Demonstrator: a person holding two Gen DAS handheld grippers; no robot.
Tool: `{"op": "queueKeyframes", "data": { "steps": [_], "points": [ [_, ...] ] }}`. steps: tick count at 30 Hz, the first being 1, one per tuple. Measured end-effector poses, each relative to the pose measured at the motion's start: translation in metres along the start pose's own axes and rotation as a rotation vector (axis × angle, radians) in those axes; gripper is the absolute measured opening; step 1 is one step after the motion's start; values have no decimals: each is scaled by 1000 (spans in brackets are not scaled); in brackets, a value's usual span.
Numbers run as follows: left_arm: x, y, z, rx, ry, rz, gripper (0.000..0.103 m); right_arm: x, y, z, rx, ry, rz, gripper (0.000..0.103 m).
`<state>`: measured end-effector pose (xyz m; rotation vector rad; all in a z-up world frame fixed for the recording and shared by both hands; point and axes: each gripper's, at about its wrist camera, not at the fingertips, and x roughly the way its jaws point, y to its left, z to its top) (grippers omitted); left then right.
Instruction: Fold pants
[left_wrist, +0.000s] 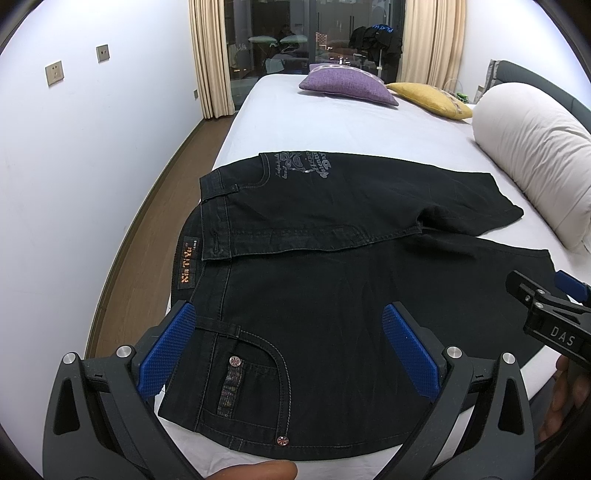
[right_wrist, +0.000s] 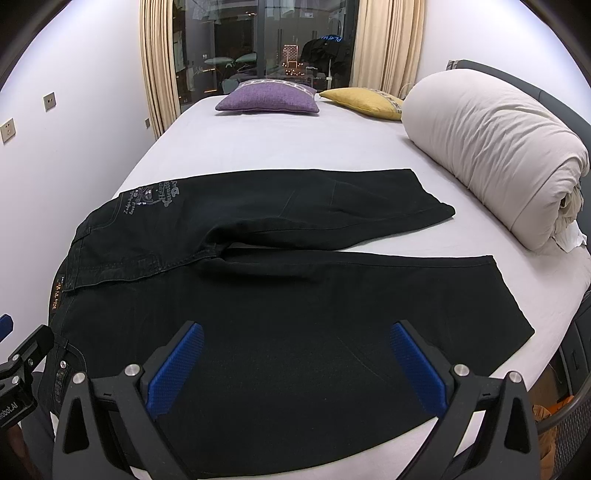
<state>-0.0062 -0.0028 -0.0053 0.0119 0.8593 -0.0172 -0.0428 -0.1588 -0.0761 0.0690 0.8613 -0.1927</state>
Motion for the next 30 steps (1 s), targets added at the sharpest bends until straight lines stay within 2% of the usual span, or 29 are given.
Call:
{"op": "queueKeyframes", "data": {
  "steps": [7,13,17,20,22,23,25,28,30],
  "points": [
    [1,-2,-3,5,-8,4,103,1,0,0,-4,5,2,103],
    [-2,-8,-2,35,-66,24,103,3,2,1,-12,11,5,103],
    [5,-1,6,38,-55,-32,103,8,4,3,-21,20,10,103],
    [23,5,20,57,-9,-102,103,14,6,6,-40,27,28,103],
    [42,11,33,53,45,-208,103,19,8,9,-58,30,53,103],
    [47,12,38,52,48,-229,103,22,9,10,-68,31,65,103],
    [57,13,50,86,27,-222,103,28,8,15,-88,29,103,103],
    [79,12,73,143,58,-210,103,37,5,23,-109,34,161,103],
    [96,17,98,157,36,-179,103,47,1,30,-135,47,192,98]
  ]
}}
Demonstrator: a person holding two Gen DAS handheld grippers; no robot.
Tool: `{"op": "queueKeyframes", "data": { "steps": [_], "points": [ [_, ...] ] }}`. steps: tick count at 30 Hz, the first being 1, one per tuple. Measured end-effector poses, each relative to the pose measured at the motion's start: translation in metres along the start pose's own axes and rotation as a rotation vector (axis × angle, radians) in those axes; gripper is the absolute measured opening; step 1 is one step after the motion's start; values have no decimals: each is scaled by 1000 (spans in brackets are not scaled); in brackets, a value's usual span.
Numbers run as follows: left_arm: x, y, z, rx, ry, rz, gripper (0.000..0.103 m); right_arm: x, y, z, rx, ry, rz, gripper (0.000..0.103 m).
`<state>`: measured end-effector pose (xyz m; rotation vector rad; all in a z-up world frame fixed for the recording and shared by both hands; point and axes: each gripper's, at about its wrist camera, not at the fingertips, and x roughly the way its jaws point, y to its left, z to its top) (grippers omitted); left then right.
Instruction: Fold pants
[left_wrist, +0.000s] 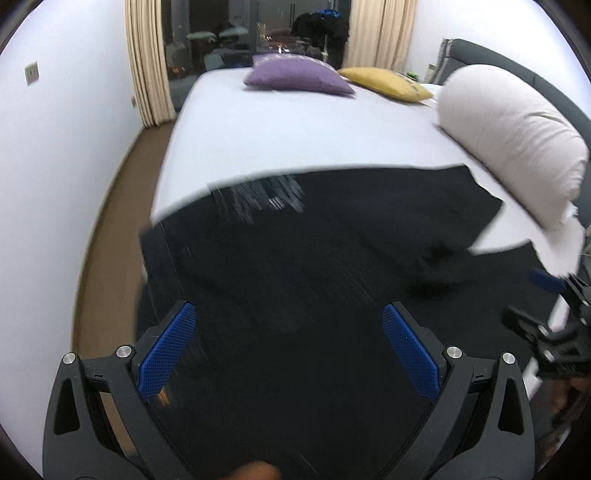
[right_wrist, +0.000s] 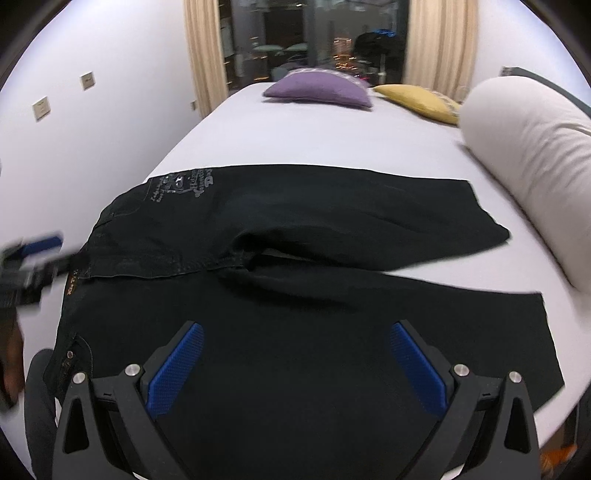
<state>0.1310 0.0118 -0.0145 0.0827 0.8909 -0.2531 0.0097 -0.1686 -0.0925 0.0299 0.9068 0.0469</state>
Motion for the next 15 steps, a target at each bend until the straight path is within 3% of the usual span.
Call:
{"op": "queueKeyframes", "data": {
  "steps": [4,10,13,15],
  "points": [
    [50,24,66,82,5,7,103,17,-13,15,-92,31,66,77],
    [140,59,131,157,125,-51,102,35,-41,34,-183,59,160,73],
    [190,65,144,213,261,-60,94,46,-52,41,-212,69,212,71],
    [212,69,147,253,310,-52,91,53,-56,46,-220,76,238,70]
  ]
}}
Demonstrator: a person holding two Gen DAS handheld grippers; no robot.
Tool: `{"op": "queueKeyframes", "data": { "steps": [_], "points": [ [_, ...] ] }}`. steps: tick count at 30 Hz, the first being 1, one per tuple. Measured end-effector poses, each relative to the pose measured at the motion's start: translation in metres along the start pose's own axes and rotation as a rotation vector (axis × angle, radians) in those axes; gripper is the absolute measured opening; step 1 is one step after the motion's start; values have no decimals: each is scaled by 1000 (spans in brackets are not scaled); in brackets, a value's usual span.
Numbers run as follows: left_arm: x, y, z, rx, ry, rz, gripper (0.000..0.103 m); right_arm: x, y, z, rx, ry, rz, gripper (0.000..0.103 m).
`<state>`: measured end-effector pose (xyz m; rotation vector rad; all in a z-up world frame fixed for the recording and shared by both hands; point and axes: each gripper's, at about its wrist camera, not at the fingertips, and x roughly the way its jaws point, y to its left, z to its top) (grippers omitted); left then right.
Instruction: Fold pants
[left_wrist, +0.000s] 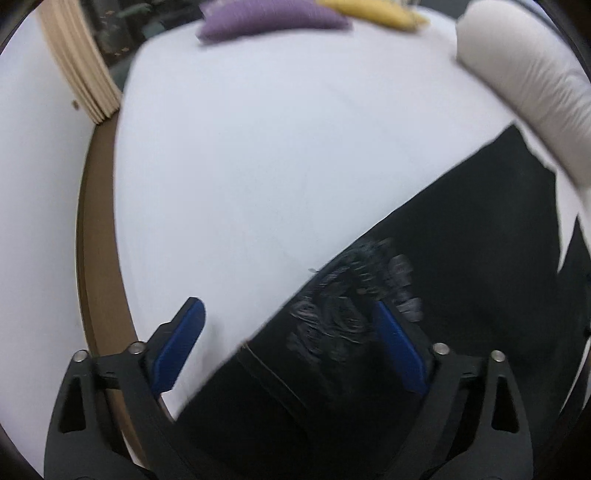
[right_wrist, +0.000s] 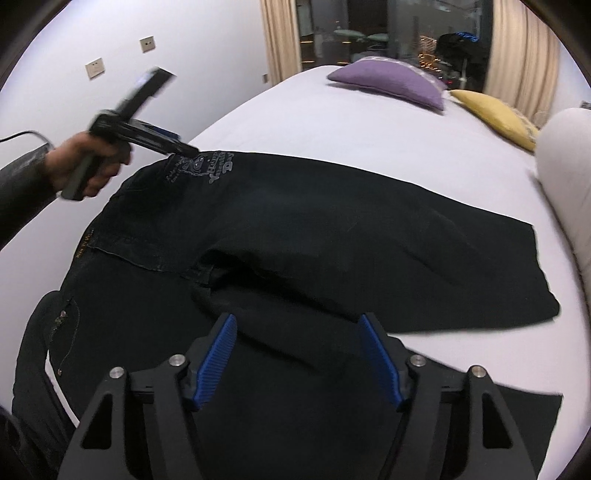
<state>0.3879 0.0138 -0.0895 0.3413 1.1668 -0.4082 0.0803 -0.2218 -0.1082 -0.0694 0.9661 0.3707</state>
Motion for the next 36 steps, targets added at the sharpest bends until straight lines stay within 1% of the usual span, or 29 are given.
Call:
{"op": "queueKeyframes", "data": {
  "steps": [1,3,5,6,8,10,11,13,14,15,19,21,23,25,26,29,30,31,32,34,35,36],
  "points": [
    [8,5,2,15,20,4,91,4,-3,4,-9,4,13,70],
    [17,12,2,24,43,-27,91,10,-6,11,-34,10,34,70],
    [28,18,1,33,83,-63,84,16,-8,20,-63,12,52,68],
    [31,20,1,40,86,-69,80,20,-9,26,-76,15,61,66],
    [32,25,3,25,90,-97,68,26,-9,41,-103,13,70,63],
    [29,26,4,13,78,-105,35,30,-6,60,-134,-2,78,62],
    [27,27,5,10,73,-102,31,32,-4,71,-146,-11,84,62],
    [22,26,6,16,57,-102,15,40,1,95,-173,-17,113,62],
    [17,24,4,24,35,-84,14,44,5,106,-196,-17,117,62],
    [11,21,0,29,10,-63,10,50,11,121,-237,-18,109,62],
    [-16,4,-15,88,-131,50,7,76,22,164,-341,5,111,62],
    [-29,-5,-24,118,-193,82,7,88,25,177,-388,9,107,62],
    [-37,-6,-33,129,-242,93,7,100,30,185,-442,24,99,62],
    [-42,-3,-40,123,-279,89,7,115,38,189,-502,61,109,62],
    [-47,-8,-50,121,-292,89,7,121,41,188,-530,77,112,62],
    [-49,-7,-46,130,-324,92,7,142,47,189,-588,135,98,60],
    [-47,-7,-52,131,-330,90,7,148,46,191,-587,145,100,60],
    [-46,-3,-51,129,-334,85,7,153,45,194,-580,156,109,55],
    [-48,-11,-51,129,-335,83,7,159,45,196,-577,167,116,51],
    [-44,-5,-48,120,-332,80,7,165,47,196,-586,190,114,10],
    [-44,-24,-48,115,-333,82,7,166,47,195,-586,204,109,10],
    [-44,-23,-47,109,-335,81,7,163,46,196,-578,203,115,9]
  ]
}}
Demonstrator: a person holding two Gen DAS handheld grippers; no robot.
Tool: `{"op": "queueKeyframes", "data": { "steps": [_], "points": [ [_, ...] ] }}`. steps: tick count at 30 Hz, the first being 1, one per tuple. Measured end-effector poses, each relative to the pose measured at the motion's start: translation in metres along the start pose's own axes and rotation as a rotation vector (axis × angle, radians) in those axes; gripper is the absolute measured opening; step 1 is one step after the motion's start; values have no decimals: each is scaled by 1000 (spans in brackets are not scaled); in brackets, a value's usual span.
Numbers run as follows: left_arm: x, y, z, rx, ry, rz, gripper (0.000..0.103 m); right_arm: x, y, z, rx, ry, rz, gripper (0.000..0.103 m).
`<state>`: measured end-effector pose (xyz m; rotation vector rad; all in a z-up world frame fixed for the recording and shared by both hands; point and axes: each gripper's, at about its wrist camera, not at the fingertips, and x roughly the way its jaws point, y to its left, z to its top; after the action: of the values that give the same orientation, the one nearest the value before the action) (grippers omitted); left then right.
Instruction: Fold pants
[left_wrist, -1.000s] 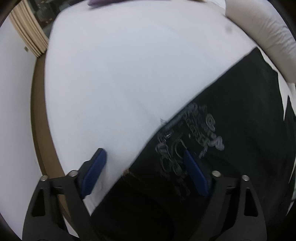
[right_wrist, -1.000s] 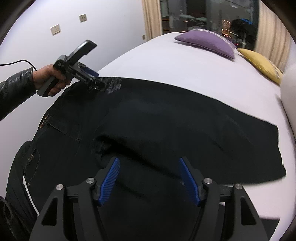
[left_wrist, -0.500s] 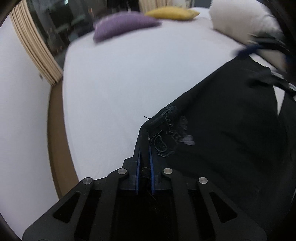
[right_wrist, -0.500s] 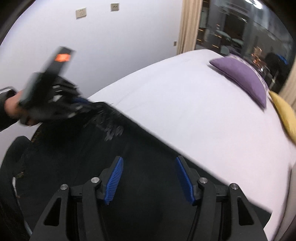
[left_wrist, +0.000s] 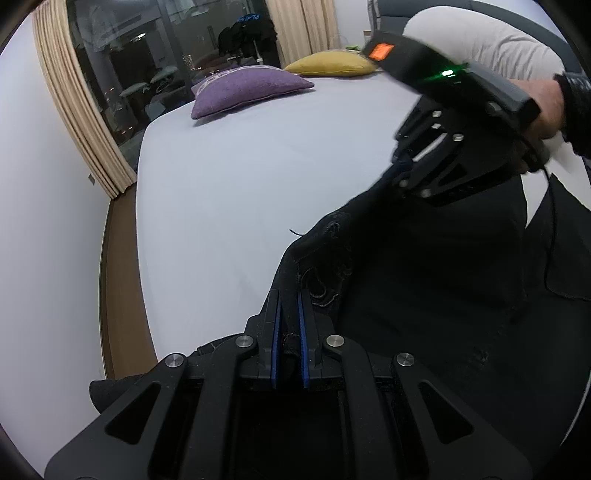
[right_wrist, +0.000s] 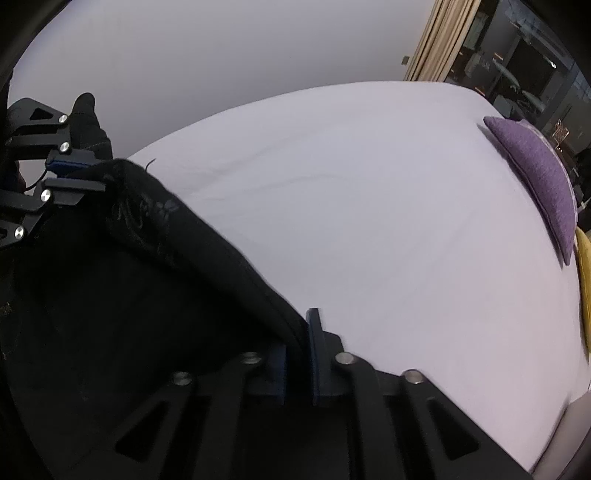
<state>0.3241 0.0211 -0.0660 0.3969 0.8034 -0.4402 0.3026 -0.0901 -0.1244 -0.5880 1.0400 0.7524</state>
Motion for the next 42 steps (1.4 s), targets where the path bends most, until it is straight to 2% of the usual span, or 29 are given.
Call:
{"op": "queueKeyframes", "data": {
  "steps": [1,5,8,10,13,16,21,27,31,34,38,42],
  "points": [
    [1,4,1,-8,-4,-4,7,-4,1,-1,15,-10,10,9],
    [-30,-26,-9,-22,-23,-3,7,-32,0,-14,102,-72,39,8],
    [-54,-37,-25,-40,-30,-11,7,-50,13,-23,126,-104,30,6],
    [-63,-41,-31,-54,-29,-20,7,-56,26,-26,149,-132,58,5],
    [-69,-42,-37,-74,-18,-40,7,-54,52,-34,179,-153,118,5],
    [-80,-53,-50,-75,-9,-55,7,-47,81,-38,164,-153,131,5],
    [-101,-74,-72,-52,2,-63,7,-43,98,-44,199,-169,148,5],
    [-117,-106,-108,69,30,-93,7,-55,155,-71,5,-97,50,5],
    [-126,-142,-135,228,66,-91,7,-56,201,-101,-186,-16,-98,5],
    [-133,-173,-158,363,95,-109,7,-50,234,-125,-286,33,-159,5],
    [-137,-201,-178,496,123,-95,7,-42,262,-148,-317,65,-224,5],
    [-147,-210,-183,511,126,-124,7,-40,263,-147,-286,49,-282,5]
  ]
}}
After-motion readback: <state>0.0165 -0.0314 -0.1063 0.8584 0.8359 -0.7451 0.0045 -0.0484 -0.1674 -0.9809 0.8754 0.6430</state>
